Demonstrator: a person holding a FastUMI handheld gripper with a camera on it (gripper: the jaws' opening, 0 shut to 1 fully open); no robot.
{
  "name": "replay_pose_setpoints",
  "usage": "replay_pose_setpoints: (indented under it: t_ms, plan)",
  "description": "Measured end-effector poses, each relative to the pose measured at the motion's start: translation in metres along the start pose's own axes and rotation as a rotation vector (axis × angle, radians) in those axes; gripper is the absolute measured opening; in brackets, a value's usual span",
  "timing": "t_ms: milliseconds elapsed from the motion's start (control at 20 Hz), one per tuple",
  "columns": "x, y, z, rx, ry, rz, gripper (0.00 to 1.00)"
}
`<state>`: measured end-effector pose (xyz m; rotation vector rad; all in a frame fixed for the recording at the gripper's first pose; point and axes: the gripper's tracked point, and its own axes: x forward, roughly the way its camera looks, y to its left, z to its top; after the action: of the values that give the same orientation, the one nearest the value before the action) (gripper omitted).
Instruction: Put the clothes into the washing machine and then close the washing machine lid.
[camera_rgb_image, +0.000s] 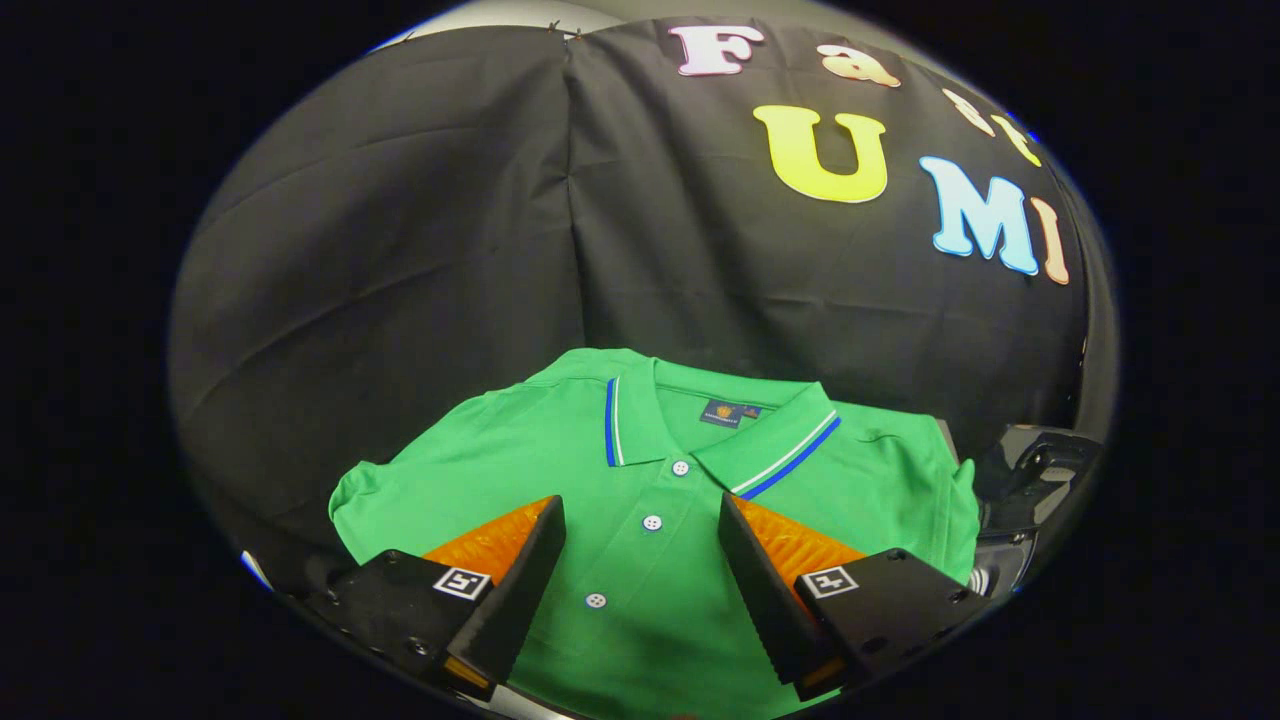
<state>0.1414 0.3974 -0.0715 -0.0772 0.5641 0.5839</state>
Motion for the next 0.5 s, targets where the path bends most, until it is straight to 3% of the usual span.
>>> replay_pose_setpoints:
  t_ms: [200, 500]
  plan:
    - [0.0005, 0.001, -0.0036, -0.029, 0.041, -0.032, 0.97]
    - [-0.0023, 0.001, -0.0054, -0.044, 0.081, -0.012, 0.95]
